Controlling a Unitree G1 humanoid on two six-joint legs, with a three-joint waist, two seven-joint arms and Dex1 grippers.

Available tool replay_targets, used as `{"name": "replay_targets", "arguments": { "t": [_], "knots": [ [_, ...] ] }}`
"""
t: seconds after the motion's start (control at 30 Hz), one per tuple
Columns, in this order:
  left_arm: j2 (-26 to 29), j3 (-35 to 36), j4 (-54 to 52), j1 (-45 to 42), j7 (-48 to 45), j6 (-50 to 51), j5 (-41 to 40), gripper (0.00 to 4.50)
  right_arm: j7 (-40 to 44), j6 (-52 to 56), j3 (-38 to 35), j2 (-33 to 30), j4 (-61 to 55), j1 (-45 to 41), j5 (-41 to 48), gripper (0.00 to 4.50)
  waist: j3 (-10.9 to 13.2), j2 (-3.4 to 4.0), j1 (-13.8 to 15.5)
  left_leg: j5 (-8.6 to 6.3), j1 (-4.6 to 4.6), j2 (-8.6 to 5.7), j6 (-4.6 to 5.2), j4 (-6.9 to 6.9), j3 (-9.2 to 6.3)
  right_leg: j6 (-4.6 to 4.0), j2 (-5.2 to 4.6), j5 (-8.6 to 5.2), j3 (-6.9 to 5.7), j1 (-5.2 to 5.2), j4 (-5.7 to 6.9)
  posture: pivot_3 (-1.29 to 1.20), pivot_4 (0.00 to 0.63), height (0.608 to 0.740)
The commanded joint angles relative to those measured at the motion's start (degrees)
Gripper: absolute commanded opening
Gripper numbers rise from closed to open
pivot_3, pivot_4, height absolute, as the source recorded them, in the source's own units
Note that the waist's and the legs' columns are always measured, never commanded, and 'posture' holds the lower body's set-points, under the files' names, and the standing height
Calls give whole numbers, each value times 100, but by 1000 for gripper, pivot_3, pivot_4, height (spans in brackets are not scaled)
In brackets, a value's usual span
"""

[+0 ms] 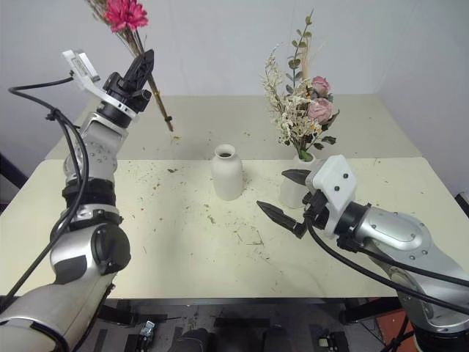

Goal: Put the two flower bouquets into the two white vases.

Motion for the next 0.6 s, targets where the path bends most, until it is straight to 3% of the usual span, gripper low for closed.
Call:
{"name": "replay_targets", "arguments": {
  "t": [0.03,0.27,0.6],
  "knots": [
    [-70,275,846,-648,-903,-265,-486,187,-366,37,-171,104,-441,293,-124,4500,0,-1,5,-2,-1,0,4,1,0,0,0,0,-1,2,1,0,150,740],
    [-48,523,2278,-1191,-1987,-372,-577,187,-1035,42,-163,452,-949,853,-360,4500,-1,0,-103,-8,2,-1,15,6,-1,2,4,1,-2,6,4,0,150,740],
    [-219,146,2823,-1459,-1926,-949,201,187,-1657,44,-118,857,-1546,1544,-671,4500,-1,0,-87,-8,4,2,17,6,-3,2,11,0,2,3,8,0,150,740]
  ]
}}
